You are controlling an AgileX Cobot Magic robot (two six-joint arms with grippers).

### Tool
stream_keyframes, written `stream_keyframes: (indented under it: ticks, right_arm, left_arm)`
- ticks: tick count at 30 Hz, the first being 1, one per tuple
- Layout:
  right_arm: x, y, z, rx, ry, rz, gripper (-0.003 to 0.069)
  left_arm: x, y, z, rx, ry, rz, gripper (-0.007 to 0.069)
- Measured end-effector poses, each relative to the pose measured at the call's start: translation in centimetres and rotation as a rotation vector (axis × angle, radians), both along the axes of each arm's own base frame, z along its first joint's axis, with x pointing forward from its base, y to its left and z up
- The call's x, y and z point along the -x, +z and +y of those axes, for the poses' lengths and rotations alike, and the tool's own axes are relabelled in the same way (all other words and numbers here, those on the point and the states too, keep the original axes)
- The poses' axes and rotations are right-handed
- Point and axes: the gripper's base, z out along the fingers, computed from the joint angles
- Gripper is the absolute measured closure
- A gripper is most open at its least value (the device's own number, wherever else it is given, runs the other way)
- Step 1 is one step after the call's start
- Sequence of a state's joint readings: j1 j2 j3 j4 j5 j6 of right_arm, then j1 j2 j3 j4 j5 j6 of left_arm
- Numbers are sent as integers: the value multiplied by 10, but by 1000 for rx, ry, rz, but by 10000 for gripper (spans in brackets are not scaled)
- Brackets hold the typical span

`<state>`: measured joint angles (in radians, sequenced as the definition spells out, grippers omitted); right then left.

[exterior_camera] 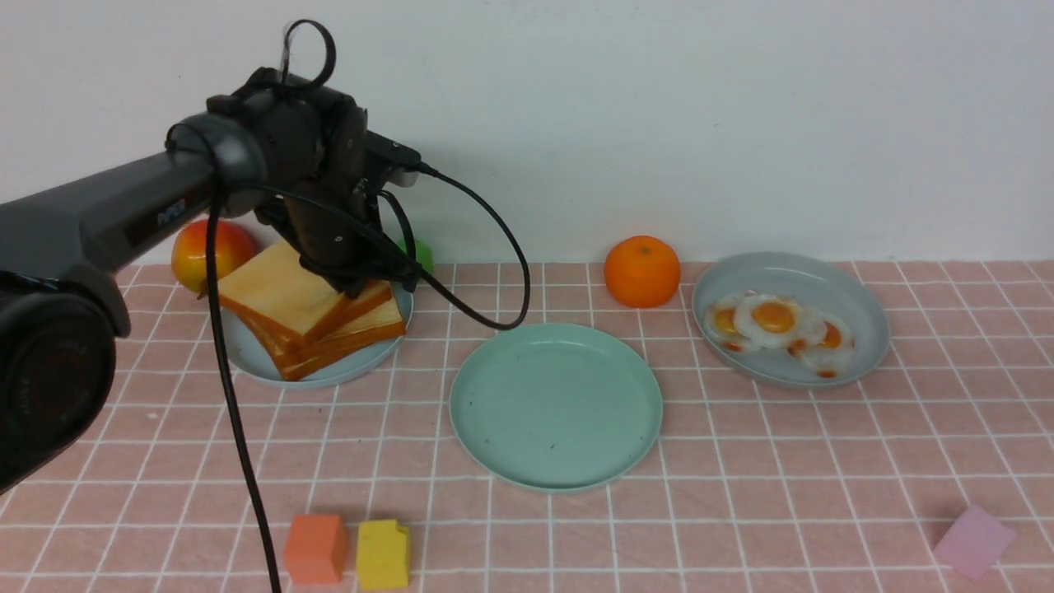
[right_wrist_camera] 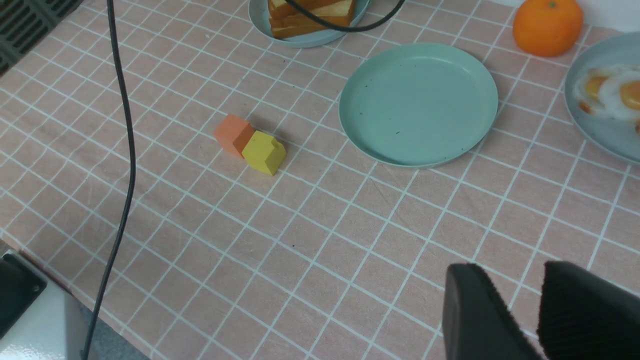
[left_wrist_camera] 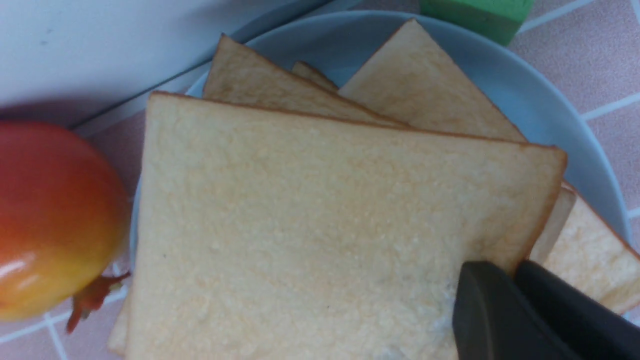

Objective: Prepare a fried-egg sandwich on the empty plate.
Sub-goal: Use the left arm to grab a slice of bread, then use the left arm to put a slice of bread into the empty plate in the middle

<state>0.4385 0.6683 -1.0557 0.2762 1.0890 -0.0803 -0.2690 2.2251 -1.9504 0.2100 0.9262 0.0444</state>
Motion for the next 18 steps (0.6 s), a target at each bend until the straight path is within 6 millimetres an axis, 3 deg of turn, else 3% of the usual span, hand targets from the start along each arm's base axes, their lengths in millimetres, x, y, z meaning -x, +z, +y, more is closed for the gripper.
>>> stream_keyframes:
  ticks: [3, 5, 6, 7, 12, 16, 18]
  right_arm:
    - [0, 0, 0, -2, 1, 1, 428]
    - [0, 0, 0, -1, 0, 0, 427]
    - [0, 0, 0, -1, 0, 0, 427]
    - [0, 0, 0, 1, -1, -1, 427]
    - [1, 0, -4, 23, -16, -22, 427]
    - [13, 3, -11, 26, -29, -73, 427]
    - [20, 5, -15, 19, -31, -95, 427]
  left_arm:
    - [5, 19, 1, 17, 6, -21, 617]
    - [13, 47, 2, 44, 9, -73, 617]
    - [14, 49, 2, 46, 9, -75, 617]
    - [18, 64, 3, 55, 11, -98, 617]
    - [39, 93, -4, 71, 3, -95, 617]
    - [68, 92, -56, 77, -126, -60, 617]
    - [84, 81, -85, 74, -202, -21, 617]
